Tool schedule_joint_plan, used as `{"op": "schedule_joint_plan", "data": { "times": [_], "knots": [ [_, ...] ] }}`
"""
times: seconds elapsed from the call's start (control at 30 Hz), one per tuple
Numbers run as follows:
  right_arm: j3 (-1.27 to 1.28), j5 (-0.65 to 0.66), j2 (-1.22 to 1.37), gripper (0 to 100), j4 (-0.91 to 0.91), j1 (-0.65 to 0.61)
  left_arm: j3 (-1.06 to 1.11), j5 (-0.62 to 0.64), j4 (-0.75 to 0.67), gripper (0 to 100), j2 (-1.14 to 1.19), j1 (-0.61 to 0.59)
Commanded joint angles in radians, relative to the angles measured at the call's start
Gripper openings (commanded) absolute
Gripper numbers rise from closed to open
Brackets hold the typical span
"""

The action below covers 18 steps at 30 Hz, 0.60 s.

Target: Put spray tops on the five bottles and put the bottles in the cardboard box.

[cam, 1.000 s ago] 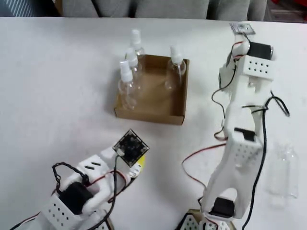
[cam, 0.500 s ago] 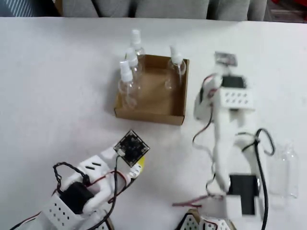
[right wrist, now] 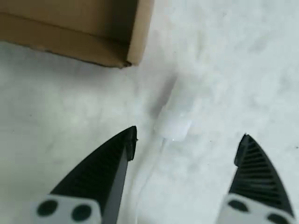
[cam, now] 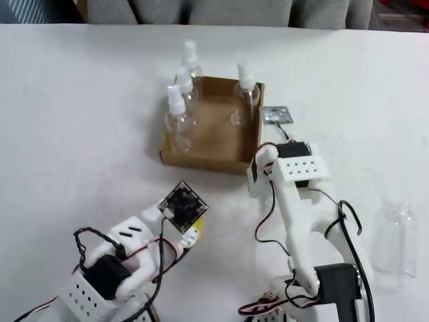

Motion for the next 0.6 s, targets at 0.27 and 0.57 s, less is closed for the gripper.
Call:
{"op": "schedule_joint_plan", "data": {
  "times": [0.27,0.57],
  "knots": [
    [-0.091,0.083,-0.263,9.7,0.165,0.334,0.032,0.180,-0.227,2,0.015,0.024],
    [-0.127,0.381,-0.400,9.2,0.231,0.802,-0.178,0.267,-0.430,2,0.542,0.071]
  ]
}}
